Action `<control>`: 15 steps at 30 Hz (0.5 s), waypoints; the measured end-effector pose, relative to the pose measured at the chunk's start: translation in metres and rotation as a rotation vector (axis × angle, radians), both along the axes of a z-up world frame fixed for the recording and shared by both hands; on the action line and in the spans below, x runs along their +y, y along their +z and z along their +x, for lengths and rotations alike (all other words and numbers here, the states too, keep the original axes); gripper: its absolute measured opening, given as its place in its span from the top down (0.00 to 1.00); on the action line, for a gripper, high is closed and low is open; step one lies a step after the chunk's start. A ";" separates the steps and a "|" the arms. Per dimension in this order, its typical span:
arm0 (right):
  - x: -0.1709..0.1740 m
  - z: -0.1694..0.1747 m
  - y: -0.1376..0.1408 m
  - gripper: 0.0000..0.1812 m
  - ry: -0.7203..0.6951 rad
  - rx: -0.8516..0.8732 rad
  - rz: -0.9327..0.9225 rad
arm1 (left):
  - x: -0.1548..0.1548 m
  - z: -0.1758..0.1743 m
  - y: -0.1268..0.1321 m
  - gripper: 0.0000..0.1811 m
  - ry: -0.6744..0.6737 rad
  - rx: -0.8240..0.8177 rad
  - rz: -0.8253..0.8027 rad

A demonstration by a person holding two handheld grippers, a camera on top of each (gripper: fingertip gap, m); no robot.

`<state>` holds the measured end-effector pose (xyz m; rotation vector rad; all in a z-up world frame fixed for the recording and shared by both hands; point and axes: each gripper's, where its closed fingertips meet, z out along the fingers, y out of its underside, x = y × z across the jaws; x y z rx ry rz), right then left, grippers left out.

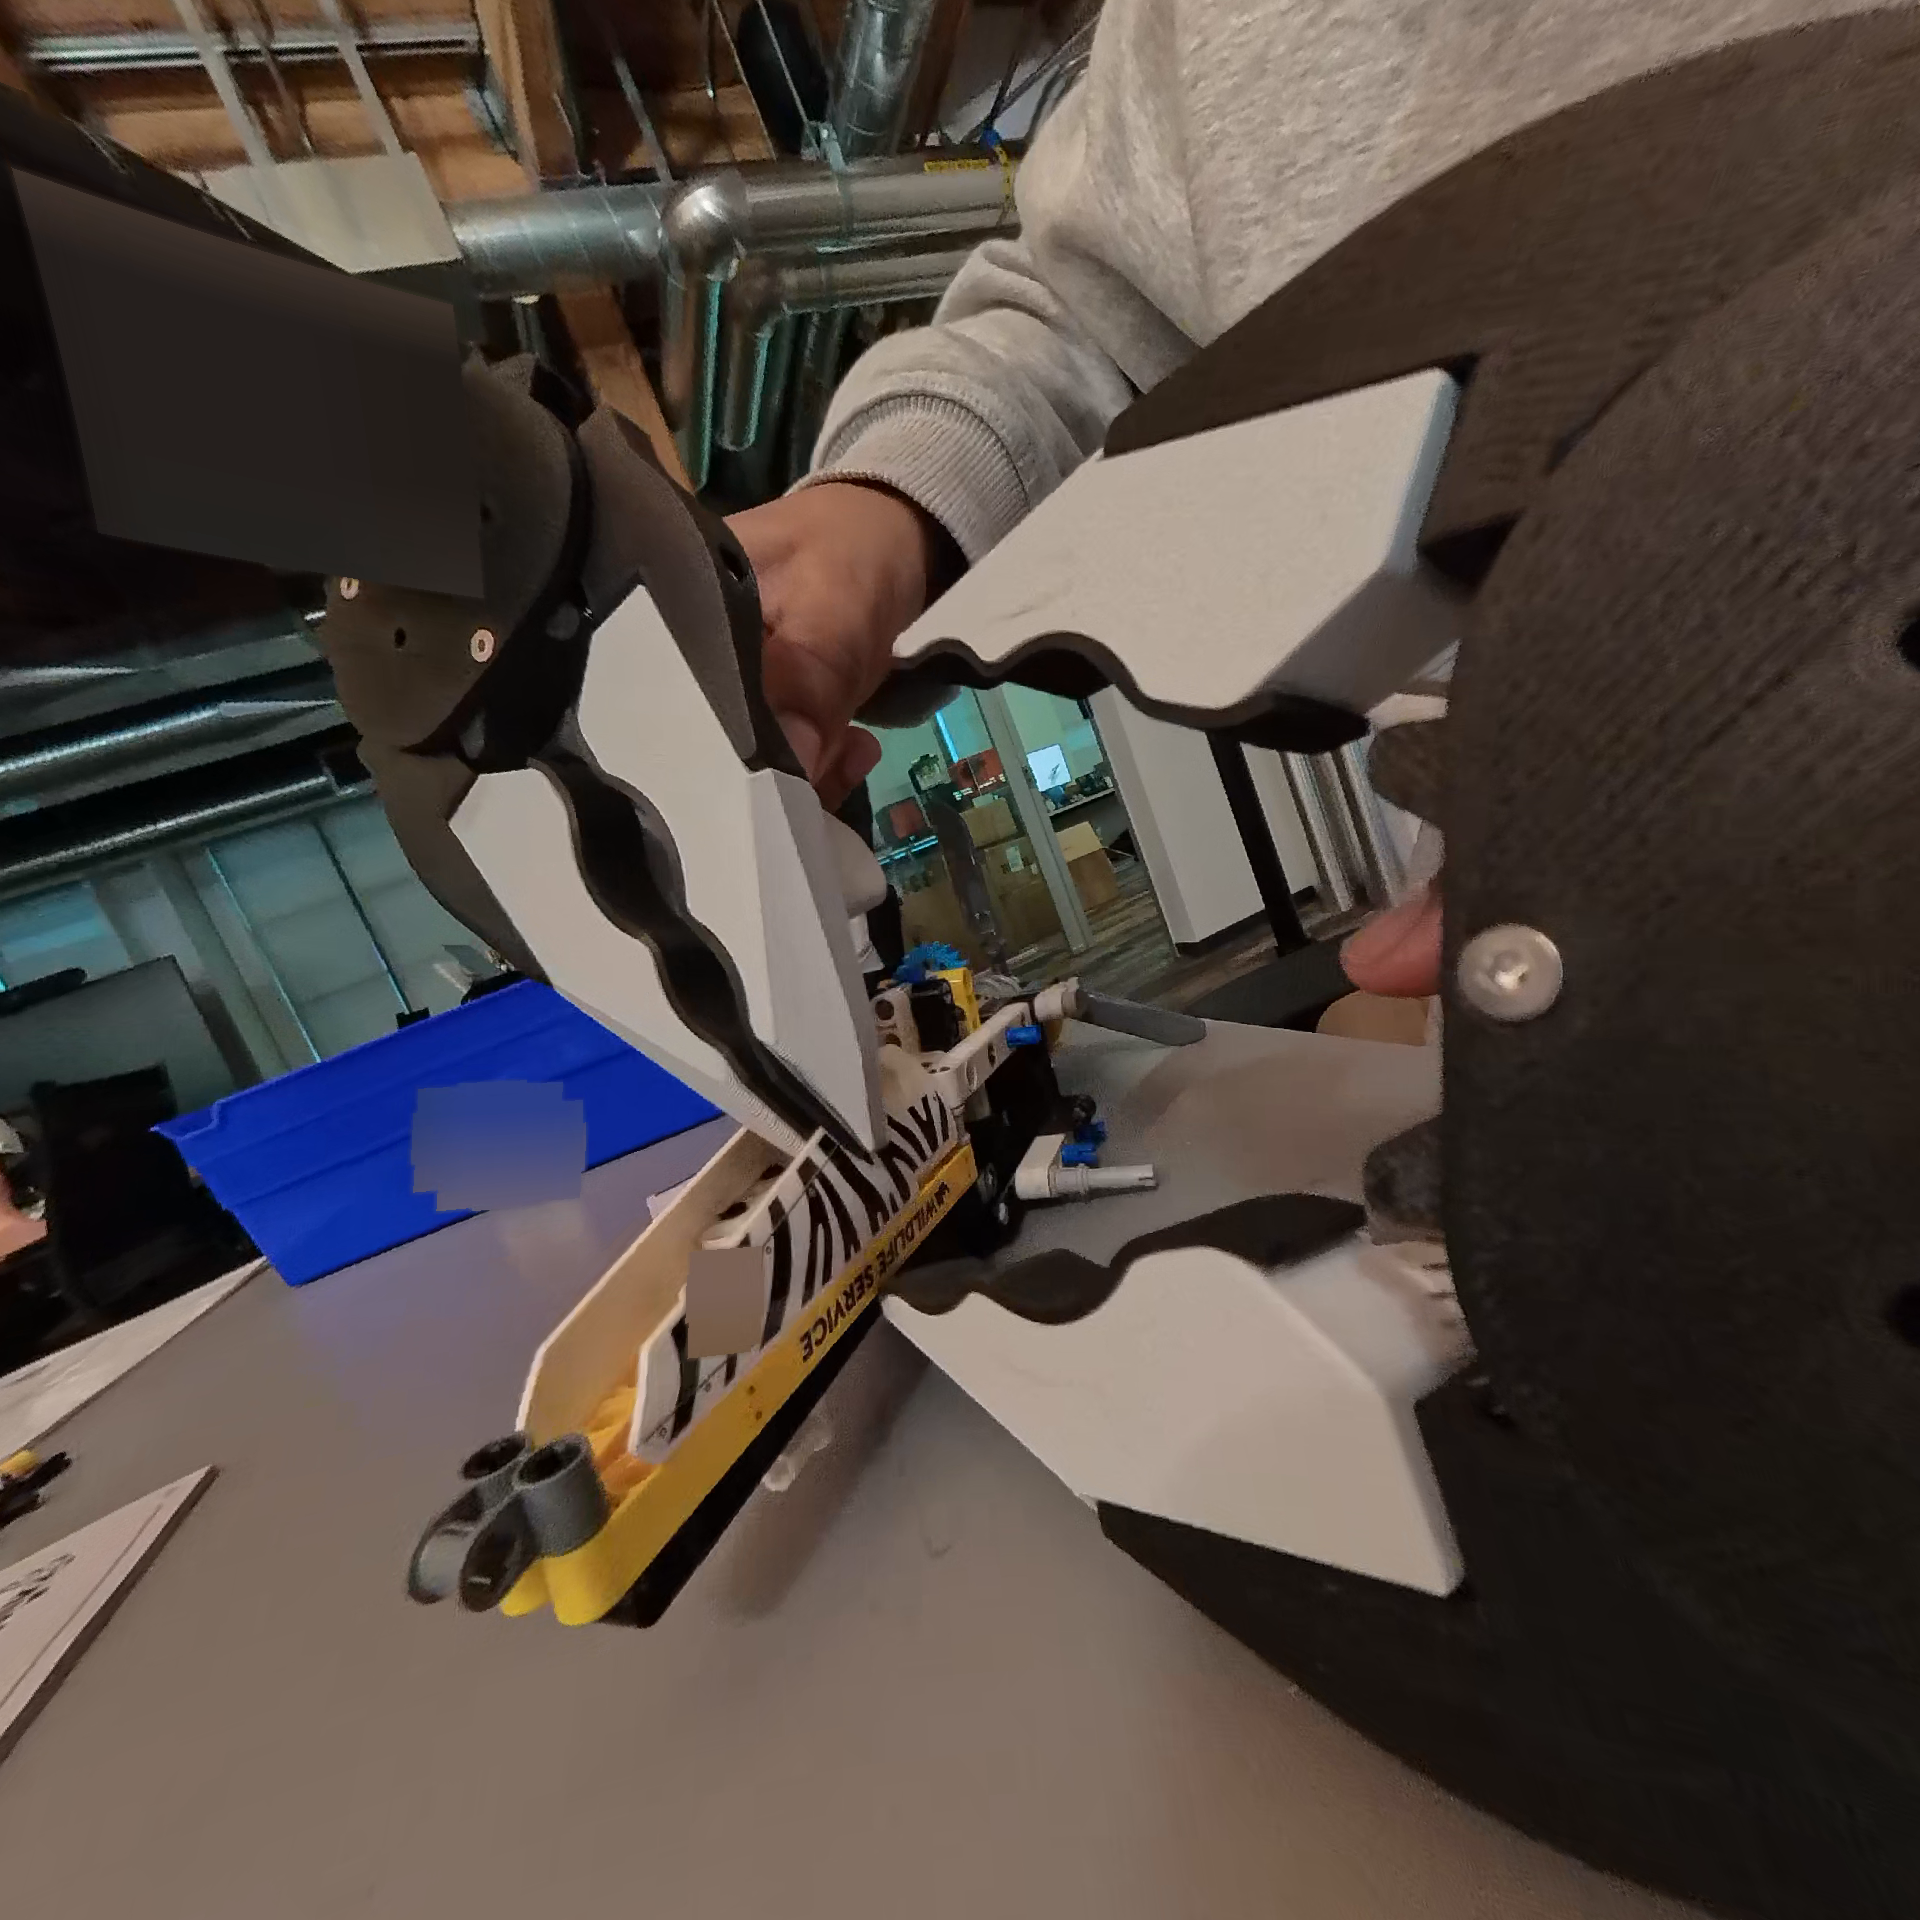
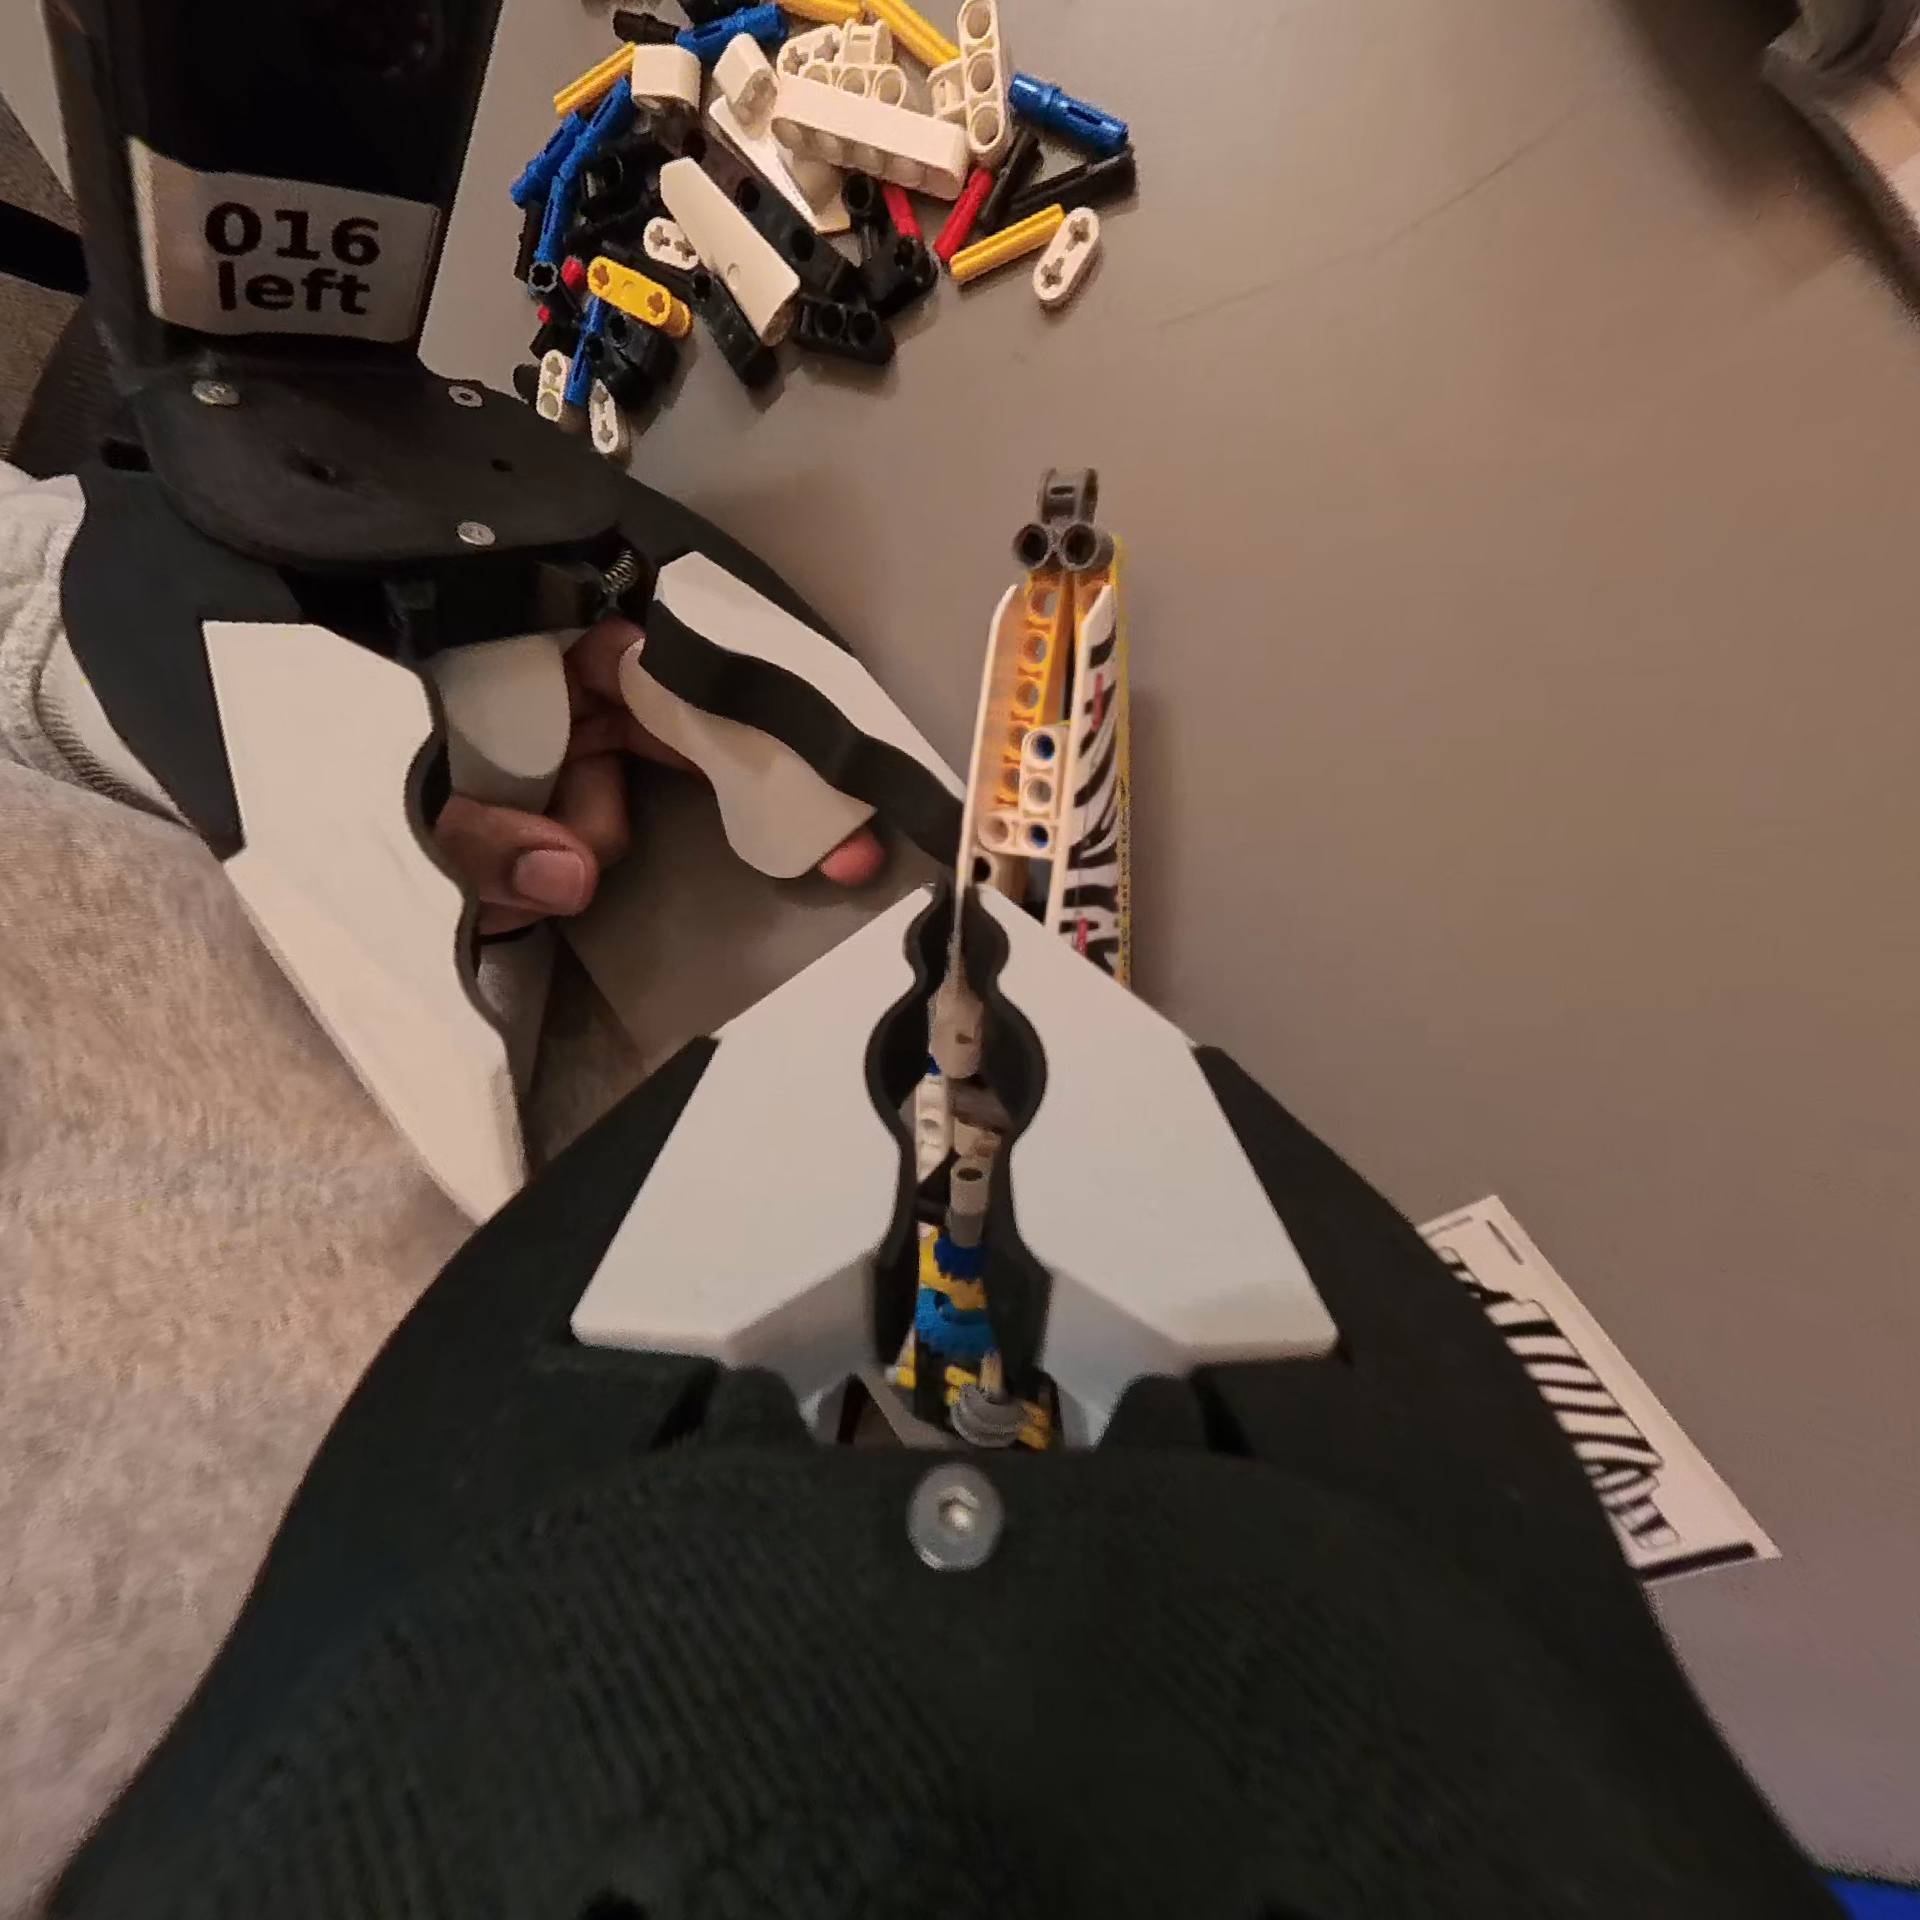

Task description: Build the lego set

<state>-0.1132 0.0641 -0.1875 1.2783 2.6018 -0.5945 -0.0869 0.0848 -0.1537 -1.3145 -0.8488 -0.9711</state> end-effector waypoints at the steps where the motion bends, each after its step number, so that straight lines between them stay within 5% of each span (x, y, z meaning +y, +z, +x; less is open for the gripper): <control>1: 0.000 -0.001 0.000 1.00 0.005 0.013 0.005 | 0.000 -0.001 0.001 0.39 0.003 0.000 0.008; 8: 0.001 -0.001 0.005 0.89 0.007 0.033 -0.001 | -0.004 -0.004 0.006 0.38 0.020 -0.006 0.055; 15: 0.012 -0.012 0.051 0.85 -0.084 0.233 -0.094 | -0.007 -0.011 0.006 0.38 0.090 0.026 0.042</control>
